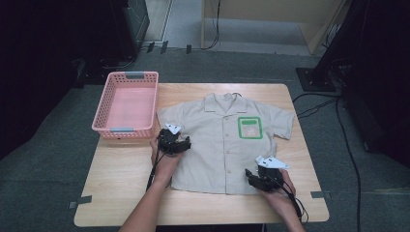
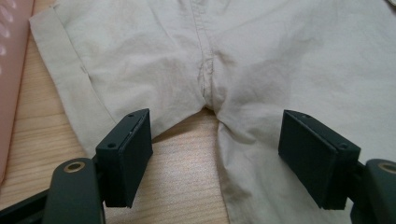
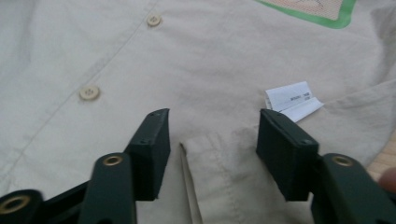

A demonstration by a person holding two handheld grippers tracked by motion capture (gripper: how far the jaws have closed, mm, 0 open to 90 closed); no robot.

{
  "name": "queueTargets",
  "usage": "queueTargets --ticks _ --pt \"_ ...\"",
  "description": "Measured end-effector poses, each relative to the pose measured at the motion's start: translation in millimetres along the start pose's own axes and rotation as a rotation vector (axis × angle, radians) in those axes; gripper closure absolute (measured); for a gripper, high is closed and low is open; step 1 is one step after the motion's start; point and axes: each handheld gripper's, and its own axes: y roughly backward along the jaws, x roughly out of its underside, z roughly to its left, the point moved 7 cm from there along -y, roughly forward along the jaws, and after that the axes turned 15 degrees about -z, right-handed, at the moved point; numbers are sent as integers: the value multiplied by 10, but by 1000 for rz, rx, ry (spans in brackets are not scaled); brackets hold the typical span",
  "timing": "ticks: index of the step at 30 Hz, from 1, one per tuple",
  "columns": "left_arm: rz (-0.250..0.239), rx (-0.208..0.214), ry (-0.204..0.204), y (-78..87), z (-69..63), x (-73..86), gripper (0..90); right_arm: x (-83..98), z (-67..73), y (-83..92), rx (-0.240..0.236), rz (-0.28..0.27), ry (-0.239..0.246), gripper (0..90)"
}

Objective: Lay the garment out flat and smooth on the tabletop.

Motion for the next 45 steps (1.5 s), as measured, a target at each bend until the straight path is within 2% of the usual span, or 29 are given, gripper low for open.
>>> queueTargets --ticks 3,6,8,10,15,23,29,33,35,36,38,39,43,45 --pt "0 0 0 0 0 0 265 43 1 3 14 3 44 602" --pt "0 0 0 1 0 0 265 87 12 7 6 7 90 760" --pt "0 -1 0 0 0 0 265 90 21 26 6 -11 111 848" --pt "0 -1 0 1 1 1 265 63 -1 58 23 -28 94 893" --pt "0 -2 2 1 1 1 265 11 -123 175 62 -66 66 897" --pt "0 -2 1 1 1 1 265 30 -329 436 103 -84 36 889" --pt "0 -2 0 1 0 1 265 163 -532 638 139 -53 17 882" --pt "0 -2 0 1 0 1 265 143 -614 751 161 -77 -11 828" --pt "0 -2 0 1 0 1 265 101 -632 786 177 -100 -22 727" --pt "0 -2 0 1 0 1 265 75 -624 798 180 -111 -25 685" --pt "0 -2 0 1 0 1 265 31 -529 782 135 -125 -26 613" --pt "0 -2 0 1 0 1 265 24 -470 765 106 -121 -18 600" --pt "1 -2 0 1 1 1 265 34 -148 590 7 -94 69 587" --pt "1 -2 0 2 1 1 265 52 -49 467 -13 -82 79 587"
